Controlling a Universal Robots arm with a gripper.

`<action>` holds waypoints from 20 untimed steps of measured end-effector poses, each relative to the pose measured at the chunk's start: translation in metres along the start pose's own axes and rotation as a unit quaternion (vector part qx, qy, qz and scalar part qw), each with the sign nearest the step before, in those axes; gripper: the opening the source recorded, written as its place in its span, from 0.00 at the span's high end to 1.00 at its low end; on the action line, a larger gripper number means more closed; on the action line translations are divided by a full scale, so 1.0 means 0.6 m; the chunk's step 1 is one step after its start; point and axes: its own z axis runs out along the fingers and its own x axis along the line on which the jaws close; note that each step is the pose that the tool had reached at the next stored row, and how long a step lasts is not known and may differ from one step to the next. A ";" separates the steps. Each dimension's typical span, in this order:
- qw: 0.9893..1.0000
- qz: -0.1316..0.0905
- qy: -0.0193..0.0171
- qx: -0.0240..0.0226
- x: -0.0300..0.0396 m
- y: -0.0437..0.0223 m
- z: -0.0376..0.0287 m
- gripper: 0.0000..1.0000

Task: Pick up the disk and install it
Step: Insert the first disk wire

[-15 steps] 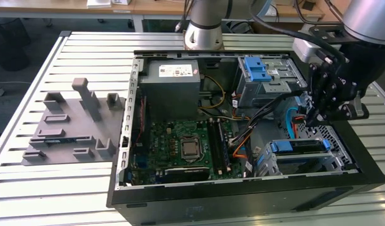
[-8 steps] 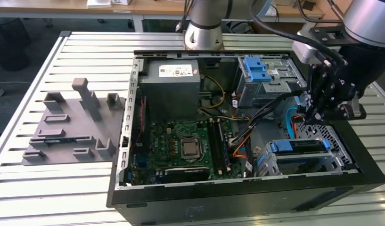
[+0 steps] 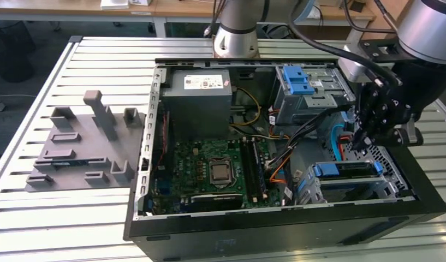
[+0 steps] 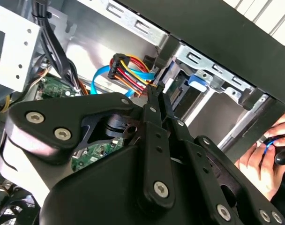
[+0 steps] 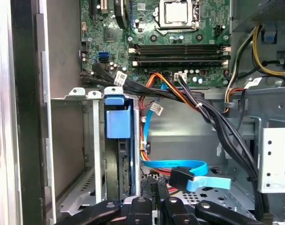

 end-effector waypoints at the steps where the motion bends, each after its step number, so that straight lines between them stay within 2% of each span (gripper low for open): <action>1: 1.000 0.000 0.000 0.000 0.003 0.000 0.001 0.84; 5: 1.000 0.000 0.000 0.000 0.015 0.000 0.004 0.84; 10: 1.000 0.000 0.000 0.000 0.017 0.000 0.005 0.84; 15: 1.000 0.000 0.000 0.000 0.029 0.000 0.007 0.84; 20: 1.000 0.004 0.000 0.000 0.036 0.000 0.011 0.84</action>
